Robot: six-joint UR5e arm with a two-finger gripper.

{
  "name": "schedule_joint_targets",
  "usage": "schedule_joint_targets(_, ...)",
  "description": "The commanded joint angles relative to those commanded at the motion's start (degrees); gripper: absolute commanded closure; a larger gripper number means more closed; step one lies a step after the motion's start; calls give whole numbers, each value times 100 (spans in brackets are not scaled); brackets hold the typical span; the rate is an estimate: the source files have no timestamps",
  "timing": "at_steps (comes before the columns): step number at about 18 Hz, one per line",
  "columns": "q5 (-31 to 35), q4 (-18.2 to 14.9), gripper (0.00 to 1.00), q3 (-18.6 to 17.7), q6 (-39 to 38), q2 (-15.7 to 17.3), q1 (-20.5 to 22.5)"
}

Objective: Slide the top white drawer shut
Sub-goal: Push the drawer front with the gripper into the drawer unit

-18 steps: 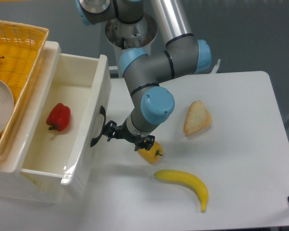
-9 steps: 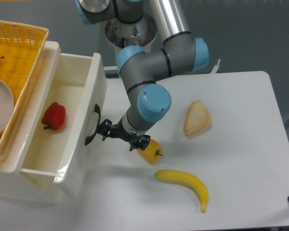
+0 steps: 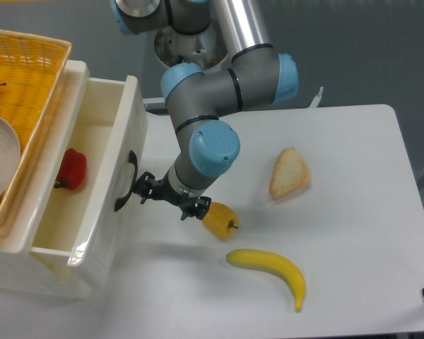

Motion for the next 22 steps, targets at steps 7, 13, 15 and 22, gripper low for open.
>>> schedule_joint_targets(7, 17, 0, 0, -9, -132, 70, -176)
schedule_joint_targets(13, 0, 9, 0, -9, -132, 114, -264)
schedule_joint_targets(15, 0, 9, 0, -9, -132, 105, -281)
schedule_joint_targets(22, 35, 26, 0, -9, -132, 105, -405)
